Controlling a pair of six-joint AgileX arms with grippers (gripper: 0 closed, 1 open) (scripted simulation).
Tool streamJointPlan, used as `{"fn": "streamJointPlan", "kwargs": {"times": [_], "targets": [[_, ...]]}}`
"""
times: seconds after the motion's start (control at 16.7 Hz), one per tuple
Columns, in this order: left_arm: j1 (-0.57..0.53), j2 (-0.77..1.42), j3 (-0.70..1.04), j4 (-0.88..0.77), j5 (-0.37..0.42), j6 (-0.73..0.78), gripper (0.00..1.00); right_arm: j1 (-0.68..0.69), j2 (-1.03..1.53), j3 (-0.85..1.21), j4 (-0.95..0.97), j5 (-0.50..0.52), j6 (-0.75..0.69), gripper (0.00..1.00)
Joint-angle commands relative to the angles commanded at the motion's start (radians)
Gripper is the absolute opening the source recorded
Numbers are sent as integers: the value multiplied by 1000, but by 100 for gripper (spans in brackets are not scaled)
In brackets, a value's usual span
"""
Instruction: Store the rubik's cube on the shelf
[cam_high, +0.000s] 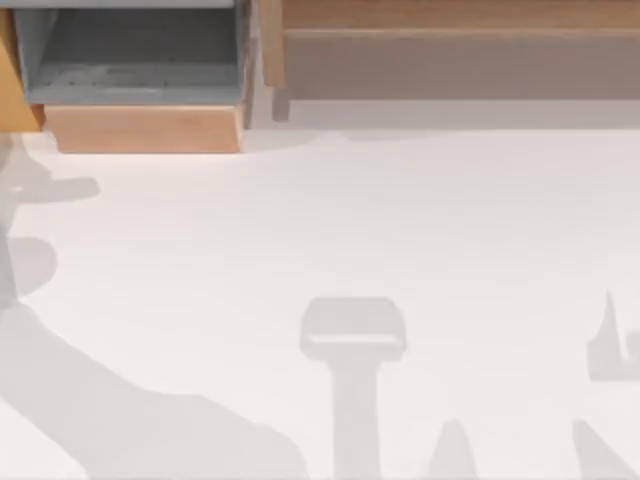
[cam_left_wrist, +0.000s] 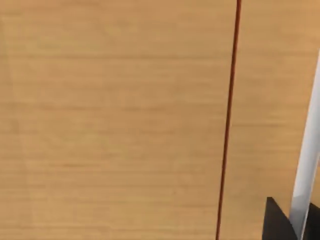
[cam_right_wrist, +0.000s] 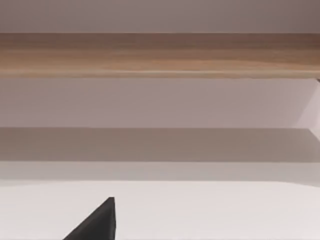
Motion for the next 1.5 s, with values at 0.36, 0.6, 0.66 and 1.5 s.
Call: {"fn": "streamJointPlan", "kwargs": {"times": [0.36,0.6,0.66,1.5], "targets": [[6,6,-5,-6,2,-6,0,0,0,0,0,0,0,100],[34,-48,-111,53,29,-5,0,0,0,0,0,0,0,100],[41,-60,-154,67,36,-5,0,0,0,0,0,0,0,100],[126,-179,-436,219,126,-2,0,0,0,0,0,0,0,100]]}}
